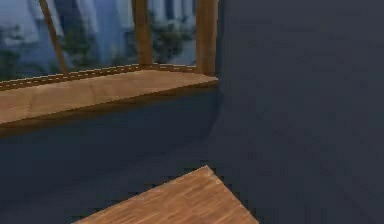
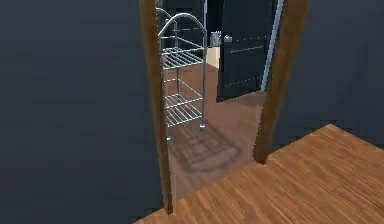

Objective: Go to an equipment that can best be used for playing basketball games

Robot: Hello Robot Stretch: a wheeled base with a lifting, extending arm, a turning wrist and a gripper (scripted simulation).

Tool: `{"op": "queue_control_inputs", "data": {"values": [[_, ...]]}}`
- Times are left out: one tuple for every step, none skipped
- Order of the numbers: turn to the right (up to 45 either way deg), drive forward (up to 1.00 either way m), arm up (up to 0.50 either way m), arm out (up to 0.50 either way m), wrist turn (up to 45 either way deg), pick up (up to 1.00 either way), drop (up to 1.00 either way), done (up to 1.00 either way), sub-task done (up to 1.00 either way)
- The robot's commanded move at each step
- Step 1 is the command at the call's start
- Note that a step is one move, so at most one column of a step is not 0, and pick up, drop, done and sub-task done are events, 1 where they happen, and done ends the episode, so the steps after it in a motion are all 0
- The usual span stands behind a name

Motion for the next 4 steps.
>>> {"op": "queue_control_inputs", "data": {"values": [[-45.0,0.00,0.00,0.00,0.0,0.00,0.00,0.00,0.00],[-45.0,0.00,0.00,0.00,0.0,0.00,0.00,0.00,0.00],[-45.0,0.00,0.00,0.00,0.0,0.00,0.00,0.00,0.00],[-33.0,0.00,0.00,0.00,0.0,0.00,0.00,0.00,0.00]]}}
